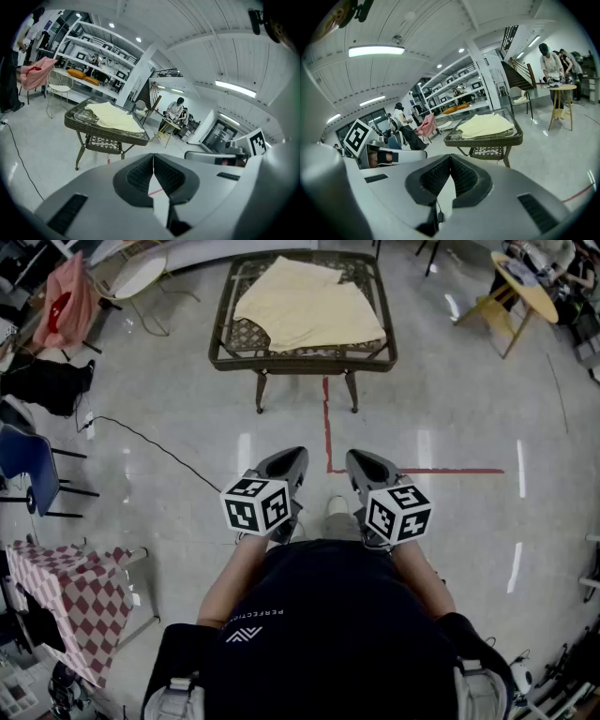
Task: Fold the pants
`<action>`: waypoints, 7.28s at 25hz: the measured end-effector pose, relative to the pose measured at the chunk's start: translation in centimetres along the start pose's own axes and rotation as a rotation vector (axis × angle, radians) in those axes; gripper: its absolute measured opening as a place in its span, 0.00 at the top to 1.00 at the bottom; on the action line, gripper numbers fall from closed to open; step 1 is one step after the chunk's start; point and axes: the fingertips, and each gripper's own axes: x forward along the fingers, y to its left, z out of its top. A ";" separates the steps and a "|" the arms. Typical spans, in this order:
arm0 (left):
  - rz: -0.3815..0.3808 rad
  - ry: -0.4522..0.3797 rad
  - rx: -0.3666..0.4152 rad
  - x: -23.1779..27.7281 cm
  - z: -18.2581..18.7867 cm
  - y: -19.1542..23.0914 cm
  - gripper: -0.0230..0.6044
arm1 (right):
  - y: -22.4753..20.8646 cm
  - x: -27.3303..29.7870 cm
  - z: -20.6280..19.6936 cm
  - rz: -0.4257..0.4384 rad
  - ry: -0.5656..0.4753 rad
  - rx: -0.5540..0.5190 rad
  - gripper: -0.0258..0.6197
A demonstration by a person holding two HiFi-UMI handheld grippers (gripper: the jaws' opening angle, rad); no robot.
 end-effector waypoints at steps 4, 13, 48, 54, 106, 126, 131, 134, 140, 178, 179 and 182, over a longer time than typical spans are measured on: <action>-0.003 0.006 0.010 1.5 0.6 -0.6 0.95 | -1.4 0.1 0.6 -0.002 -0.002 0.000 0.91; 0.015 0.005 0.006 3.9 1.0 -1.3 0.95 | -3.8 0.2 2.0 0.026 -0.020 0.022 0.91; 0.065 0.061 0.015 12.2 2.2 1.1 0.95 | -15.2 2.7 4.6 0.006 0.032 0.039 0.90; 0.053 0.073 0.002 14.3 4.2 3.4 0.95 | -17.0 5.8 6.4 -0.020 0.064 0.051 0.90; 0.181 0.225 -0.004 29.0 13.6 19.4 0.76 | -31.8 26.7 15.3 0.004 0.349 -0.098 0.90; 0.255 0.387 -0.019 31.5 12.6 22.6 0.72 | -36.8 29.1 11.7 0.052 0.620 -0.330 0.73; 0.274 0.423 -0.018 31.5 12.5 24.0 0.70 | -37.6 29.8 10.8 0.068 0.684 -0.392 0.72; 0.299 0.432 -0.036 31.1 12.5 24.6 0.70 | -38.0 29.7 10.0 0.081 0.725 -0.413 0.72; 0.314 0.446 -0.065 31.1 12.2 25.4 0.68 | -37.9 30.0 8.9 0.108 0.776 -0.456 0.71; 0.351 0.462 0.006 31.5 11.2 26.2 0.56 | -37.8 31.3 14.6 0.208 0.867 -0.437 0.88; 0.357 0.458 0.000 31.4 11.3 26.3 0.56 | -37.5 31.5 15.2 0.220 0.861 -0.420 0.88; 0.372 0.463 0.005 31.2 11.3 26.7 0.56 | -37.1 32.2 16.5 0.252 0.854 -0.374 0.88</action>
